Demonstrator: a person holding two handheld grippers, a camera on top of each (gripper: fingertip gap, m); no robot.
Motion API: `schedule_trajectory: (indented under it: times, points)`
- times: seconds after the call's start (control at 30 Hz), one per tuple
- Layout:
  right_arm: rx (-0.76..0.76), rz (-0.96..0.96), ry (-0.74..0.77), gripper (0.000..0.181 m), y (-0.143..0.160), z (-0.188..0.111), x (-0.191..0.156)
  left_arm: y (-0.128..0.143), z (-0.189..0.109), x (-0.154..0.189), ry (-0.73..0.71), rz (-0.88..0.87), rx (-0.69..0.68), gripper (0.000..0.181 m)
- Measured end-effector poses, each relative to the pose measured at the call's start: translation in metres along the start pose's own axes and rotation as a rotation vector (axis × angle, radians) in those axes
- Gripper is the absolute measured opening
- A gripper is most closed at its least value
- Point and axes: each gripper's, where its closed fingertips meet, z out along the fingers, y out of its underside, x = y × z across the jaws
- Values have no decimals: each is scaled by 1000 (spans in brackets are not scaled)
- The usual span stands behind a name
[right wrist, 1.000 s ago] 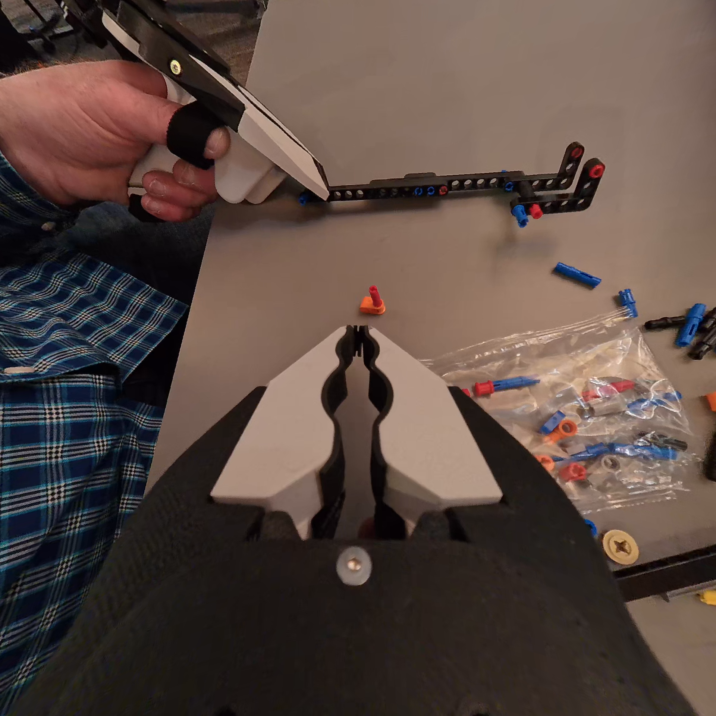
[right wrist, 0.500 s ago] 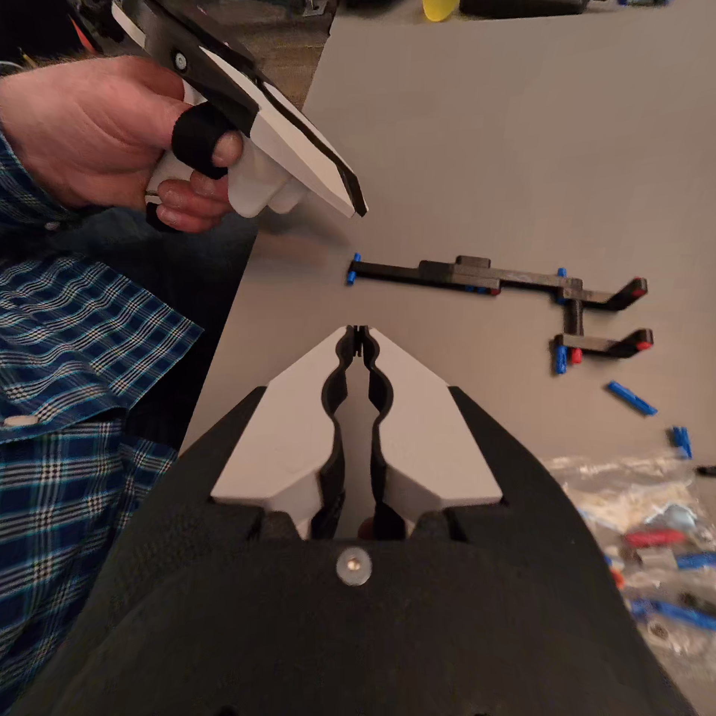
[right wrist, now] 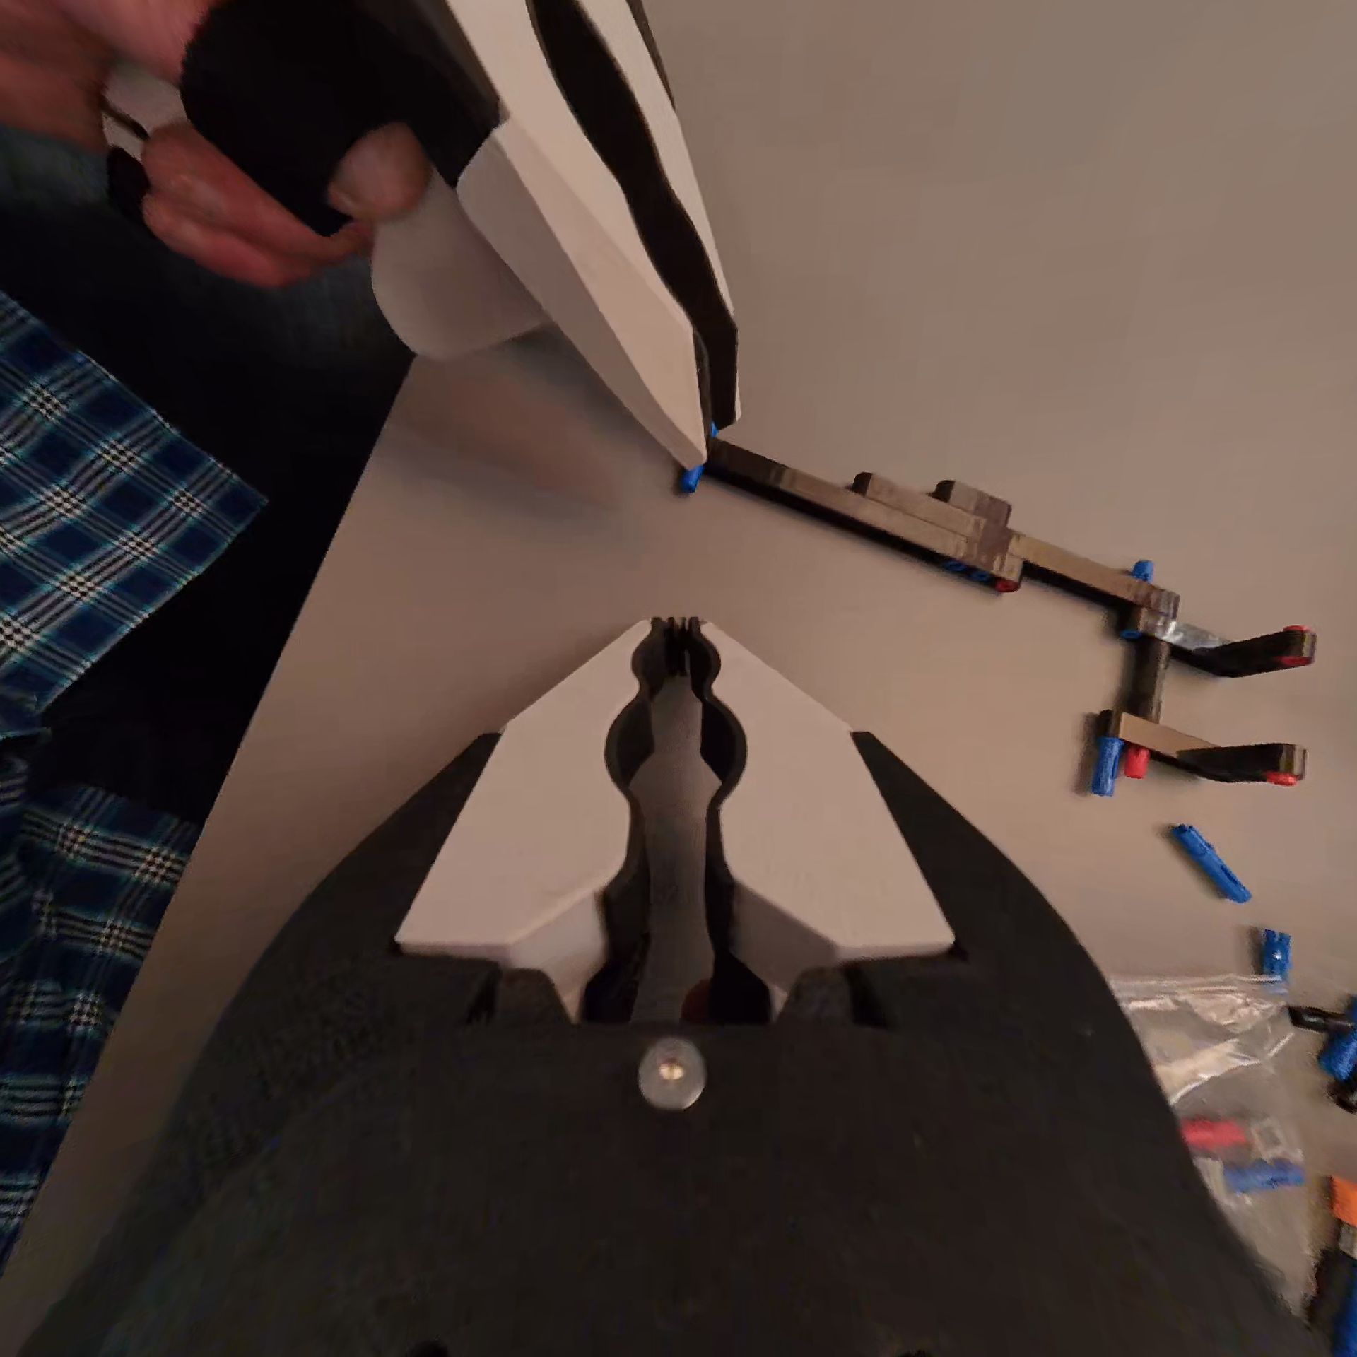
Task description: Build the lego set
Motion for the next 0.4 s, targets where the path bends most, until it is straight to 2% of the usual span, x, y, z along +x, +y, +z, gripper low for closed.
schedule_trajectory:
  times: [0.23, 0.4]
  points:
    - [3, 30, -18, 11, -2, -5, -3, 0, -3, -2, -5, -7, 15, 20]
    - [1, 60, -33, 4, 3, -10, -7, 4, -6, -4, -19, -9, 16, 20]
